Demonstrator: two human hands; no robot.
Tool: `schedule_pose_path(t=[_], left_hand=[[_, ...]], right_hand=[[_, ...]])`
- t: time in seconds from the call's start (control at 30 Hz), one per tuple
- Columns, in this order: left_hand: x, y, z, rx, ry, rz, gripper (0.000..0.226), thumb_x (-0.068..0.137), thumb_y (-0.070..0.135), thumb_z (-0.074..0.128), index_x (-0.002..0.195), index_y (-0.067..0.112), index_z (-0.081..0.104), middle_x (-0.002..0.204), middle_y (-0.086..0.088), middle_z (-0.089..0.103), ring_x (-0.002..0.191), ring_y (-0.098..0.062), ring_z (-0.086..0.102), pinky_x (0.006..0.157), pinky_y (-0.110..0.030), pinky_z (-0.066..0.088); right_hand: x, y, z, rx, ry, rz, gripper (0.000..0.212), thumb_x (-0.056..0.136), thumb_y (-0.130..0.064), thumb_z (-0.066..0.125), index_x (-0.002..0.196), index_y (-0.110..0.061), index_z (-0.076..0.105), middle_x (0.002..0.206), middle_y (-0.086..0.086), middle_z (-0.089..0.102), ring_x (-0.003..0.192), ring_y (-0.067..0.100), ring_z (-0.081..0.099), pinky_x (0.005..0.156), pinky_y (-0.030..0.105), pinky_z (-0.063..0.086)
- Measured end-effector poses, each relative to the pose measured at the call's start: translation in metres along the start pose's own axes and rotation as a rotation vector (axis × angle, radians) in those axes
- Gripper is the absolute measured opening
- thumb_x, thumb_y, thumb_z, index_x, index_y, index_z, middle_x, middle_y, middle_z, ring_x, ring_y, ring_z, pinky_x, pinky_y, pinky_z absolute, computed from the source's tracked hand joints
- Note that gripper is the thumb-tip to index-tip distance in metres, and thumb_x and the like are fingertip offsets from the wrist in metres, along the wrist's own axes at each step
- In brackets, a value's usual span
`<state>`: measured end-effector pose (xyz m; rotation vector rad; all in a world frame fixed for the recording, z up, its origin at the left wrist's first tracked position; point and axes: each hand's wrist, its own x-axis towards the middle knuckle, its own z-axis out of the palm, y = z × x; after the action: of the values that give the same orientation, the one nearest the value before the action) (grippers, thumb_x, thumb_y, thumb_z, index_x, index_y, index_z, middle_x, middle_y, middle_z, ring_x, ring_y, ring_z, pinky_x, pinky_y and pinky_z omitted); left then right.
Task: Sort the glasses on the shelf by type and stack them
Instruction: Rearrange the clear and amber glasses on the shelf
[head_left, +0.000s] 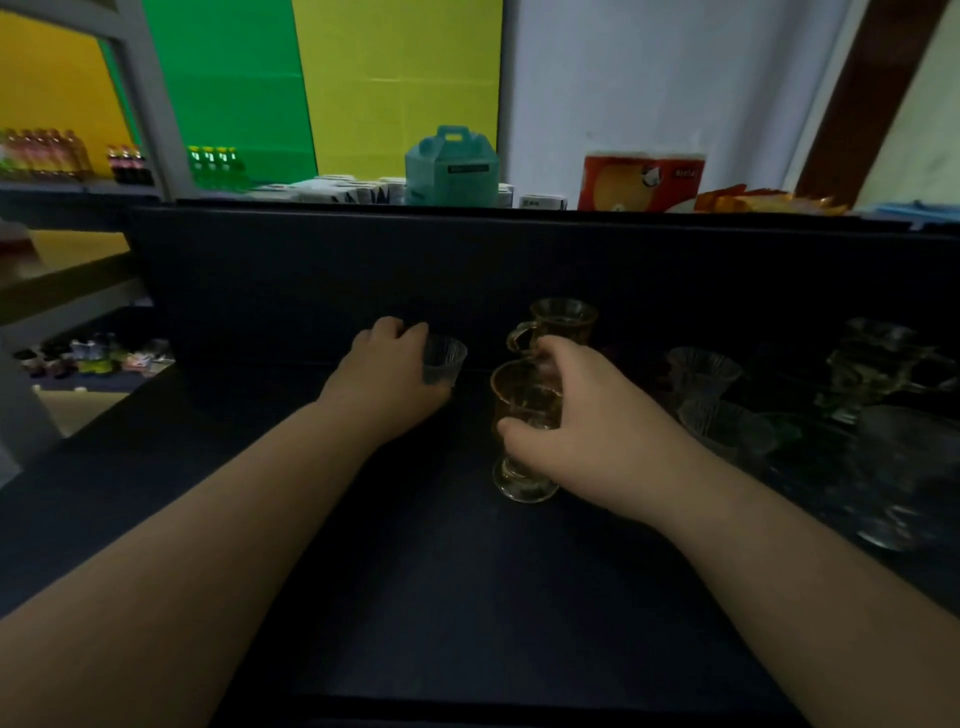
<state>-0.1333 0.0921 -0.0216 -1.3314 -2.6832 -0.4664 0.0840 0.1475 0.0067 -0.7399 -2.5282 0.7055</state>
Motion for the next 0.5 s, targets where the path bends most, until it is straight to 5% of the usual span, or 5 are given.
schedule_pose_path(t=[0.23,0.37,0.5], left_hand=[[0.013,0.004,0.013,-0.038,-0.001,0.058,0.069,0.083,0.053,0.064,0.138,0.016,0.044,0.136,-0.009,0.042,0.110,-0.024,0.052,0.082,-0.036,0.049],[0.012,0.001,0.010,-0.100,-0.010,0.062,0.055,0.082,0.047,0.067,0.127,0.019,0.053,0.126,-0.005,0.047,0.095,-0.018,0.055,0.074,-0.032,0.050],[-0.003,-0.005,-0.003,-0.133,-0.021,0.076,0.060,0.079,0.047,0.070,0.129,0.019,0.053,0.125,-0.003,0.047,0.091,-0.012,0.050,0.072,-0.028,0.044]], right_hand=[[-0.012,-0.002,0.021,0.279,0.158,0.205,0.094,0.079,-0.043,0.078,0.154,-0.030,0.023,0.143,-0.013,0.048,0.124,0.006,0.050,0.104,0.032,0.045],[-0.019,-0.004,0.036,0.400,0.277,0.262,0.081,0.078,-0.036,0.082,0.146,-0.032,0.038,0.128,-0.016,0.056,0.112,0.002,0.056,0.095,0.026,0.049],[-0.019,-0.009,0.047,0.471,0.371,0.276,0.054,0.077,-0.029,0.083,0.118,-0.040,0.051,0.108,-0.021,0.062,0.099,-0.002,0.060,0.089,0.025,0.052]])
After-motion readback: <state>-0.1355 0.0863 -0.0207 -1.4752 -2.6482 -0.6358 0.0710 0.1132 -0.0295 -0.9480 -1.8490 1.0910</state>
